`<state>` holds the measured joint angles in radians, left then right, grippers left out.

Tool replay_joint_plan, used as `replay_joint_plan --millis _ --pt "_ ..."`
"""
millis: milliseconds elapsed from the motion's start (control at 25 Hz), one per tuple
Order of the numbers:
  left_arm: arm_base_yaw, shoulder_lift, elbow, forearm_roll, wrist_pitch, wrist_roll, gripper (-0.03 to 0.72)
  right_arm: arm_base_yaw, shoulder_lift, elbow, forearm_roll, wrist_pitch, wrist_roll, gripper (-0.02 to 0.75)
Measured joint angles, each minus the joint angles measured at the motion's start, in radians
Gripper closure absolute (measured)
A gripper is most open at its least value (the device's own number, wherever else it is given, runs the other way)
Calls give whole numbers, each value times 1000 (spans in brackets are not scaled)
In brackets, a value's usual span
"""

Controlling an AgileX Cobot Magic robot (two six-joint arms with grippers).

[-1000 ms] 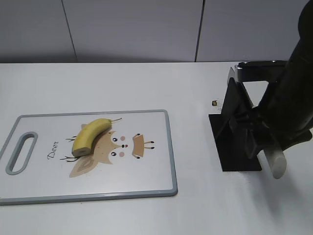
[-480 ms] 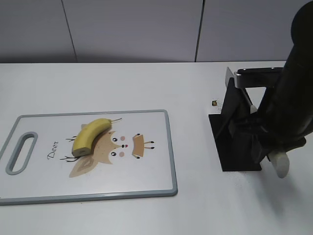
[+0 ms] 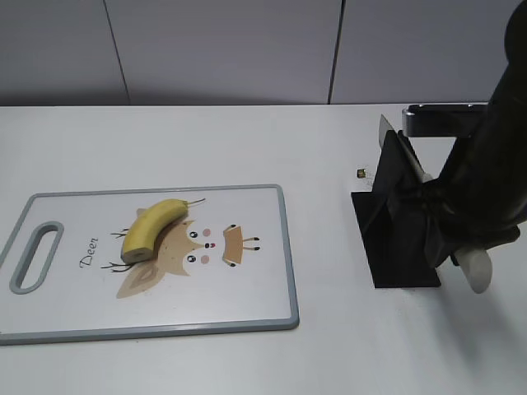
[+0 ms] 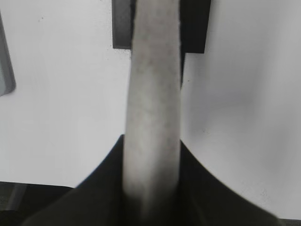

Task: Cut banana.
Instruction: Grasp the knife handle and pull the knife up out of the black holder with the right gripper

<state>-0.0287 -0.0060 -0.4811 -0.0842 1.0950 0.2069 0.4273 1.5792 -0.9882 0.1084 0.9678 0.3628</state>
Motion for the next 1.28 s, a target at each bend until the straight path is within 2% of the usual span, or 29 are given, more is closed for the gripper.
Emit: replay_joint_plan --millis 1280 --pt "0 0 0 0 0 0 136 0 -334 0 12 27 33 573"
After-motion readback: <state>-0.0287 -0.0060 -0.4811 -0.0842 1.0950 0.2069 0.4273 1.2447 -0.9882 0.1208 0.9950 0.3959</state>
